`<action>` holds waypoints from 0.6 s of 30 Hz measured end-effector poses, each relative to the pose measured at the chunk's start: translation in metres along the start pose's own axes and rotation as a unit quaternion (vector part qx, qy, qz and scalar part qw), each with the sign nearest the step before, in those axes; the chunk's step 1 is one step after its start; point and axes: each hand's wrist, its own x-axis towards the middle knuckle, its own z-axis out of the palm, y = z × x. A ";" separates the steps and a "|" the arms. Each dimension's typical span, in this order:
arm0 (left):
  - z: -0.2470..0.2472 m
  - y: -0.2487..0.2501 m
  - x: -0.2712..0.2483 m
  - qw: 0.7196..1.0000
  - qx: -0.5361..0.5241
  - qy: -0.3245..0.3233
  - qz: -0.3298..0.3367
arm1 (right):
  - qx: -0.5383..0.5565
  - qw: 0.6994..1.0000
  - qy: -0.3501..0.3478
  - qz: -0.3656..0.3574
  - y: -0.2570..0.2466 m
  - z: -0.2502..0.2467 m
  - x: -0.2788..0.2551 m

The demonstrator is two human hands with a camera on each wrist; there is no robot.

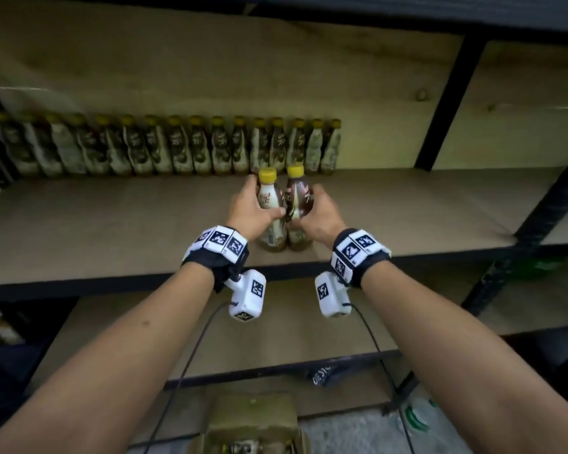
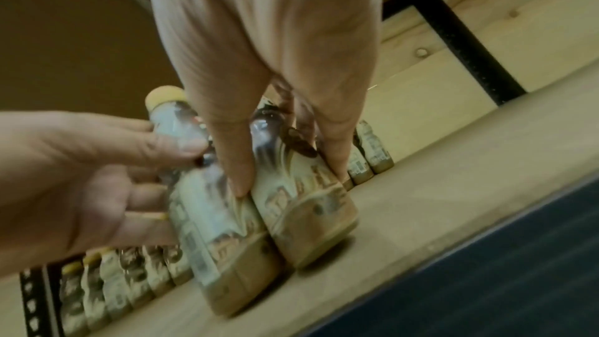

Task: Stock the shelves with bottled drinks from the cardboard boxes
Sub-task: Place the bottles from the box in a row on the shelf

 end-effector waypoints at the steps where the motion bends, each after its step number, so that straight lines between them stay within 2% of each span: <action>1: 0.001 -0.004 0.003 1.000 0.000 -0.005 -0.002 | 0.009 1.000 0.003 0.004 0.003 0.002 0.000; 7: 0.009 -0.008 0.021 0.994 0.013 -0.108 0.029 | 0.012 0.999 0.014 0.029 0.018 0.001 0.000; 12: 0.030 -0.012 0.035 0.989 0.021 -0.137 0.058 | -0.026 0.993 0.087 0.069 0.021 0.000 -0.010; 18: 0.073 0.006 0.055 0.974 -0.003 -0.204 0.102 | -0.070 0.981 0.123 0.129 0.037 -0.034 -0.010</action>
